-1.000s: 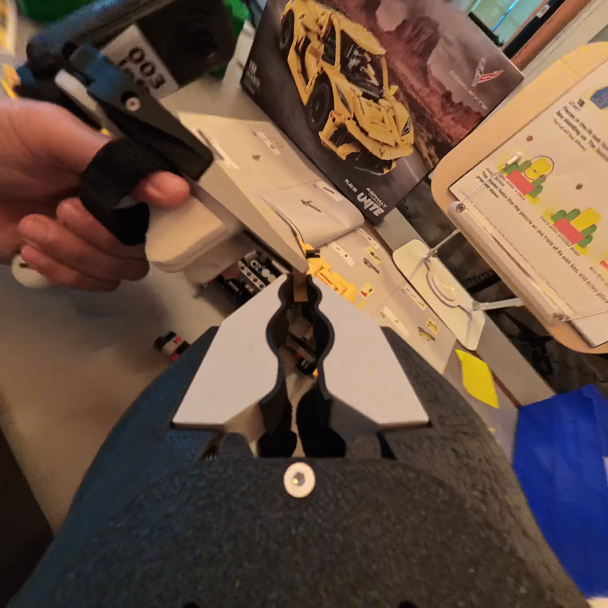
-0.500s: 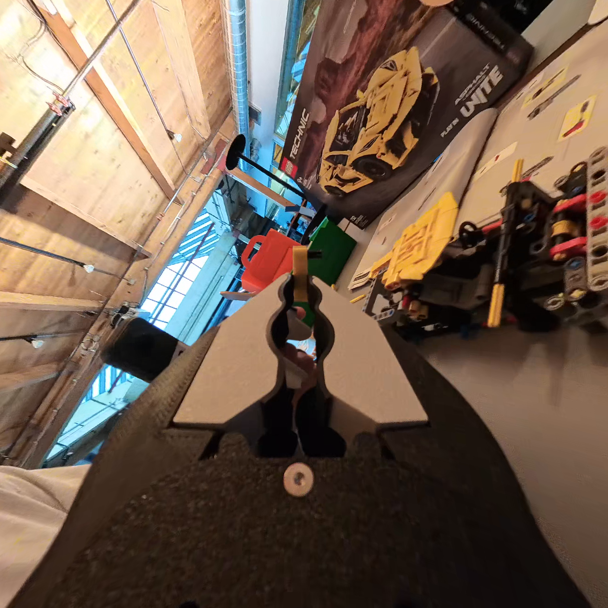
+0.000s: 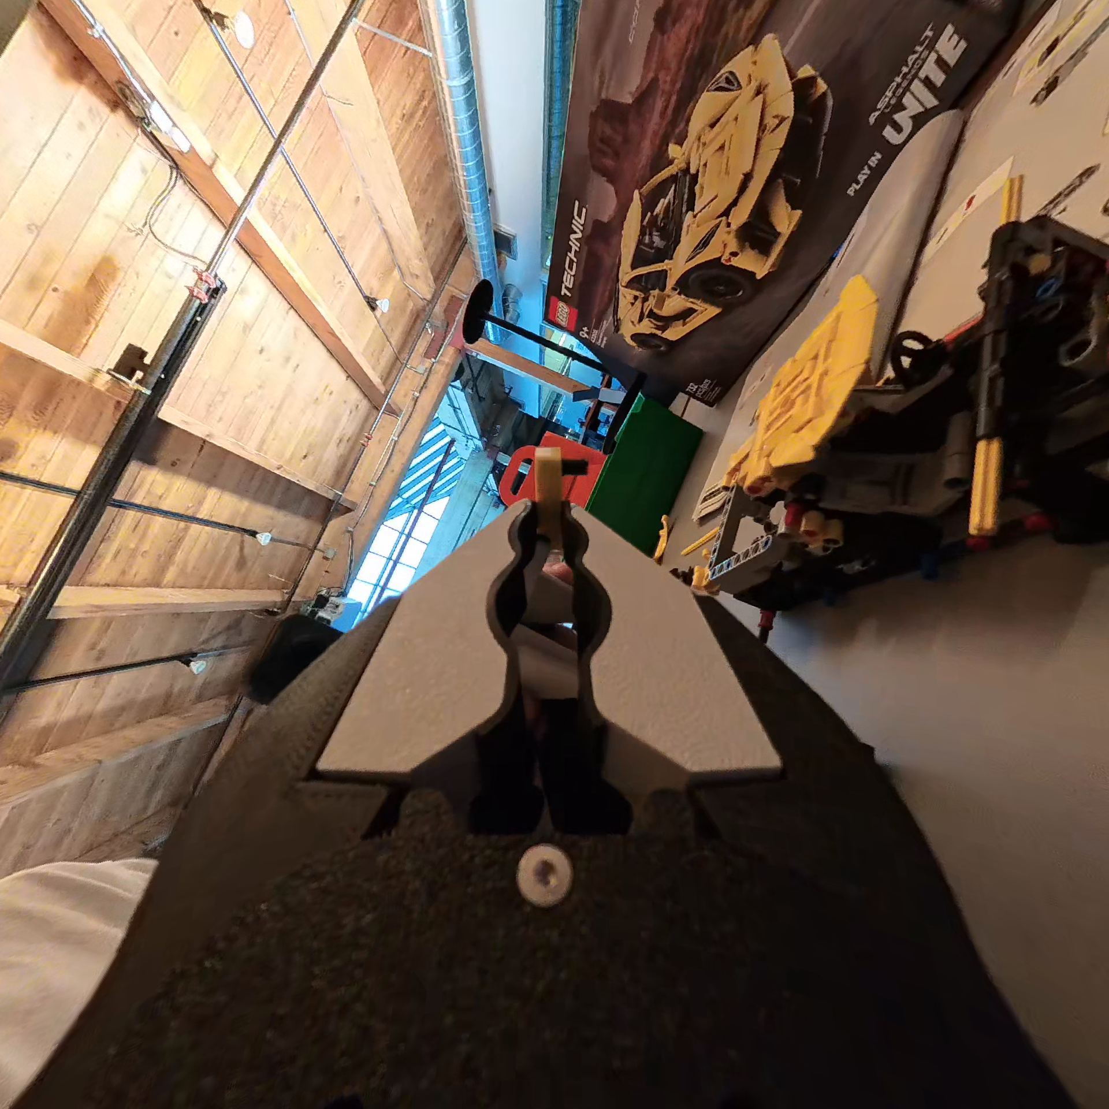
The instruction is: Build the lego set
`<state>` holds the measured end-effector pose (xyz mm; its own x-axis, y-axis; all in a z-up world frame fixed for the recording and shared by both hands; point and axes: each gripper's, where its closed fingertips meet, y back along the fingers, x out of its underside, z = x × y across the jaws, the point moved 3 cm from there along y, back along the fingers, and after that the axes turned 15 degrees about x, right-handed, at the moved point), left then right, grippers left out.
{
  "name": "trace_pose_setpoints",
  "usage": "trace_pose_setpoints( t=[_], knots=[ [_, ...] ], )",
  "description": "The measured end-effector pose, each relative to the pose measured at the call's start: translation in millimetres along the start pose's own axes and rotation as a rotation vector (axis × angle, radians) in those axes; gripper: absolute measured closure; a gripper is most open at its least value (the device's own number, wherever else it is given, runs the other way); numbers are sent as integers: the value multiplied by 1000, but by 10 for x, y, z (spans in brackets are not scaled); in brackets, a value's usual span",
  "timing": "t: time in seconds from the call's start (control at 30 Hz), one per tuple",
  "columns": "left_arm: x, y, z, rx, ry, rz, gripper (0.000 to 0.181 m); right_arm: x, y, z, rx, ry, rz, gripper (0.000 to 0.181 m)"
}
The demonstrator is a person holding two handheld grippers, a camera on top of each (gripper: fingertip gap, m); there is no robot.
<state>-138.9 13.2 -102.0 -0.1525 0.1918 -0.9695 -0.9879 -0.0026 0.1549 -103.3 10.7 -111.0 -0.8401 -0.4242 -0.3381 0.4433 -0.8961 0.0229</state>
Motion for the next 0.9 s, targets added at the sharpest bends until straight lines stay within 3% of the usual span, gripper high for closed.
trace_pose_setpoints(
  t=[0.17,0.23,0.33,0.5,0.57,0.63,0.9],
  knots=[
    [15,44,52,69,129,-33,174,-157,71,-7,26,278,44,168],
    [49,78,130,81,214,-49,174,-377,107,-54,72,422,29,154],
    [108,112,240,95,333,-73,174,-735,207,-27,70,576,6,151],
    [241,59,229,141,419,-18,174,-1321,435,-356,426,886,-280,140],
    [246,34,186,159,413,-7,174,-1401,532,-447,588,1016,-365,150],
    [239,30,179,145,382,3,174,-1386,529,-542,687,1125,-347,151],
    [265,32,188,164,410,8,174,-1223,379,-613,642,1133,-229,155]
  ],
)
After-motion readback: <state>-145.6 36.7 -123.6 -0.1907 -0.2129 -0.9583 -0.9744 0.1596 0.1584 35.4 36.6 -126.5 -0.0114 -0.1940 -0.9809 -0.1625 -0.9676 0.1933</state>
